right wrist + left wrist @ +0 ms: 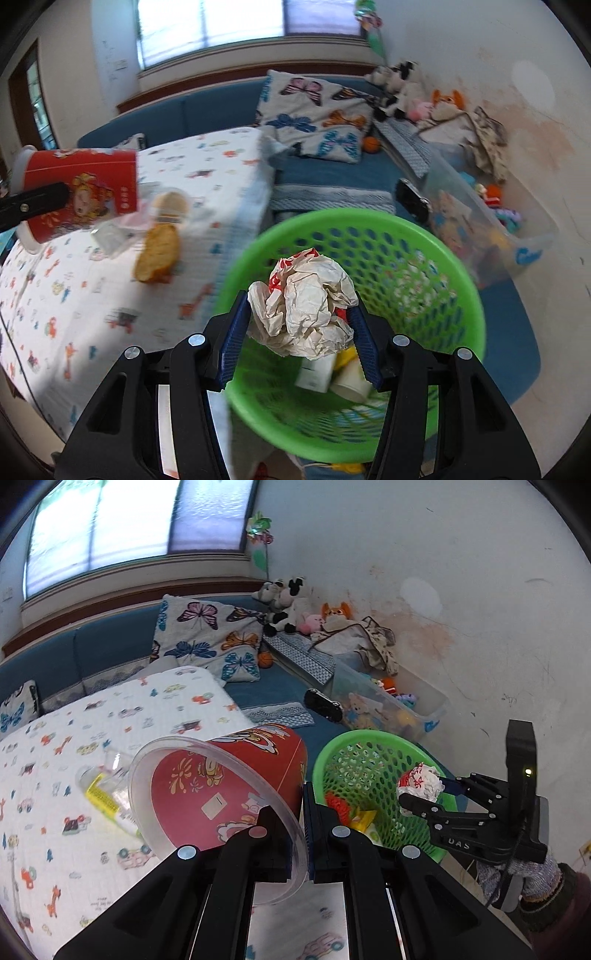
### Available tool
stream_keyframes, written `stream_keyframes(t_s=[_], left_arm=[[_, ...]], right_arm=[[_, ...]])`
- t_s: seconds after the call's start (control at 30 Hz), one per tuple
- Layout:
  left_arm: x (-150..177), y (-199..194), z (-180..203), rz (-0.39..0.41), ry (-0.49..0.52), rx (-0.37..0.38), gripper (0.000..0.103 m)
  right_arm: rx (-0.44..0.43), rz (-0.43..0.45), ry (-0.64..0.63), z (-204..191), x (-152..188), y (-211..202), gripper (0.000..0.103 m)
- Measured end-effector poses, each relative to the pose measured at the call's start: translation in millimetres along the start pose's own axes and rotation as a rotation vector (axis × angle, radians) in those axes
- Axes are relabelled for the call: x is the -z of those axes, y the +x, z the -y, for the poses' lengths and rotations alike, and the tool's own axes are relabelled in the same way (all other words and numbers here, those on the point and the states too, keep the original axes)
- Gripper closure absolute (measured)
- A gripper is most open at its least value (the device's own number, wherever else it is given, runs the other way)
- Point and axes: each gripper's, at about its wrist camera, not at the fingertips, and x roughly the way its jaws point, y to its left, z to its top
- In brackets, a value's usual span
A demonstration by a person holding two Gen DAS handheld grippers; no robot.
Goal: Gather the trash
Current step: 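Carry the red cup and crumpled paper over the green basket and open both tools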
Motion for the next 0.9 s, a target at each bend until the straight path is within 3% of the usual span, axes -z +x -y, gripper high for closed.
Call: stream_keyframes(t_s=[0.37,0.9], left_arm=[[-13,29,38,-0.034,0.071,0.038,0.097],[-13,82,90,-0.132,0.158,0.088,0.097]], right_arm=[[0.065,-0.033,0.079,46,10,10,0.041],[0.085,0.015,0.116,66,26,-24,0.034]])
